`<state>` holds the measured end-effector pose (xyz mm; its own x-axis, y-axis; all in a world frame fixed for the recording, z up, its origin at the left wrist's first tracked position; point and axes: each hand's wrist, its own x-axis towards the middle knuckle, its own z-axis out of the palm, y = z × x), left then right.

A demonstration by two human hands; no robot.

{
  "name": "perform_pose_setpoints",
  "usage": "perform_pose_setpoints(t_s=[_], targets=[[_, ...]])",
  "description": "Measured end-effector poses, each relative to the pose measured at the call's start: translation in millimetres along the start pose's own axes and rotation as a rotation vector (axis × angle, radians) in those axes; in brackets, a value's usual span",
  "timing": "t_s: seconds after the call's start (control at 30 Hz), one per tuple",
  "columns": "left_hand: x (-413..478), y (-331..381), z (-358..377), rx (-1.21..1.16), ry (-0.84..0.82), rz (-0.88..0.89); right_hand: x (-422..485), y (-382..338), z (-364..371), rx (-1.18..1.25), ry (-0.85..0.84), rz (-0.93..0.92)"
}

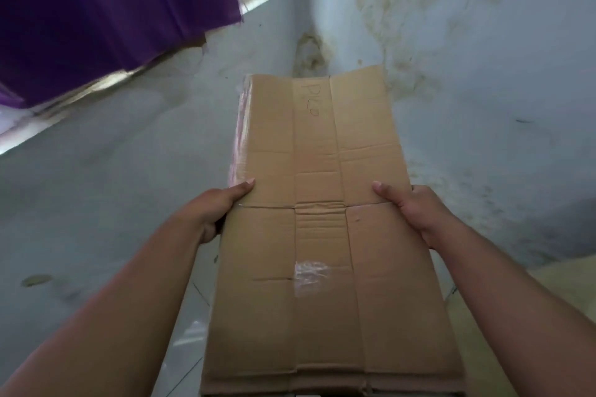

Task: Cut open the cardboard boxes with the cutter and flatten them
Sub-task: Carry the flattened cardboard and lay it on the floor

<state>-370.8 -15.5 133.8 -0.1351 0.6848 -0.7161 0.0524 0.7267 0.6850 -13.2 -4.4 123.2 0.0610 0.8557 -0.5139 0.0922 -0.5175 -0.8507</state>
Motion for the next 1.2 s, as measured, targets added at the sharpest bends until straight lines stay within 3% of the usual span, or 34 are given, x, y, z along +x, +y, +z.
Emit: perform_pose_setpoints(t_s=[0.23,0.43,0.7,1.0,1.1,1.2], targets=[[148,1,27,-0.115,-0.016,-0.130,132,42,19,0.026,-0.025,0.143],[297,-72,52,-0.183,0.062,-0.183,255,144,49,0.074,-0.010,0.256],[506,-211,62,0.001,0.212,-0.104,433,305,100,0.011,-0.076,0.291],[676,-301,77,0.080,0.170,-0.007,562,426,124,0.037,-0.032,0.268],[707,-313,77,0.202,0.186,0.062,586,447,130,-0.037,0.001,0.227],[725,-325,77,0.443,0.258,0.095,600,467,140,-0.286,0.124,0.133]])
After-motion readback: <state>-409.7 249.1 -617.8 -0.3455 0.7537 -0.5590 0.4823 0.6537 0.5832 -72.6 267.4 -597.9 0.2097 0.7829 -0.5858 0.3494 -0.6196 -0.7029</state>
